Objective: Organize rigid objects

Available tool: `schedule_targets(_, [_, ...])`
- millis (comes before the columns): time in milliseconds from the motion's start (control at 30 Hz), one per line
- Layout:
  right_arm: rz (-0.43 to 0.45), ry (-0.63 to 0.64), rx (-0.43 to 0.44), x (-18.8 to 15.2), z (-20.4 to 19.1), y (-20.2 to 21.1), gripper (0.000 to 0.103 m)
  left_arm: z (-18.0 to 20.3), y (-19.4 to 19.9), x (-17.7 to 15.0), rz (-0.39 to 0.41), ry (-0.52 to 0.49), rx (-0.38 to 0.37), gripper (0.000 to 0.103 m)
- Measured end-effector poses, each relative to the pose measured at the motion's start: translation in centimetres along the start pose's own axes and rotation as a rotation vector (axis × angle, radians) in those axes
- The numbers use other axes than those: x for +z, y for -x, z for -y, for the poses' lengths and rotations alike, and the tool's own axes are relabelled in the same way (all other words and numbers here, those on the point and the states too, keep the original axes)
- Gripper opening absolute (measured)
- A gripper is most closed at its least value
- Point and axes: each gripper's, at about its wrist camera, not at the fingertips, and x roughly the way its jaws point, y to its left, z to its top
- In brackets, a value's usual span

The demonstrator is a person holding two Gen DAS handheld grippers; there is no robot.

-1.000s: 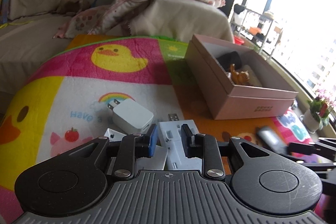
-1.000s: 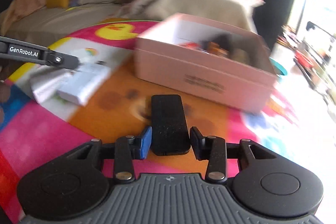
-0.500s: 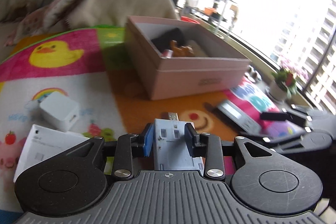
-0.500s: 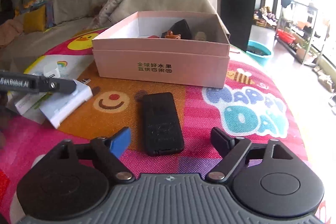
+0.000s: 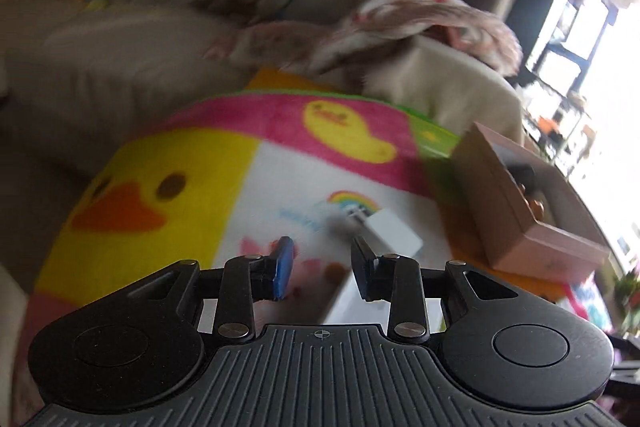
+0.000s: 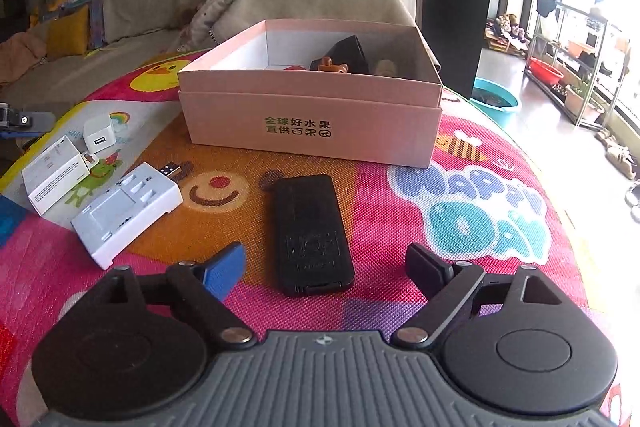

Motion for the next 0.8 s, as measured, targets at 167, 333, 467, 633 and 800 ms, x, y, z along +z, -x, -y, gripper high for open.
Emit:
schedule_targets(167, [0.0, 0.0, -0.001, 0.0, 0.0, 0.0, 0.088, 0.5, -0.9, -0.8, -0.055, 0.045, -0.112, 0.036])
schedule_targets(333, [-0.001, -0.001, -0.003, 0.0, 0.0, -0.1, 0.089, 3.8, -2.7, -1.6, -0.092, -0.02, -0.202, 0.039])
schedule_targets(467, [-0.001, 0.0, -0.002, 0.0, 0.0, -0.1, 0.089, 6.3, -3.2, -2.3, -0.104, -0.098, -0.255, 0.039])
schedule_targets(633, [-0.001, 0.0, -0.002, 0.0, 0.0, -0.1, 0.089, 9.8, 0.1, -3.2, 0.01, -0.334, -0.239, 0.039])
schedule_targets(800, [-0.005, 0.002, 0.0, 0.0, -0.1, -0.2, 0.092, 14.5, 2.0, -6.3, -0.068, -0.631, -0.313, 0.039])
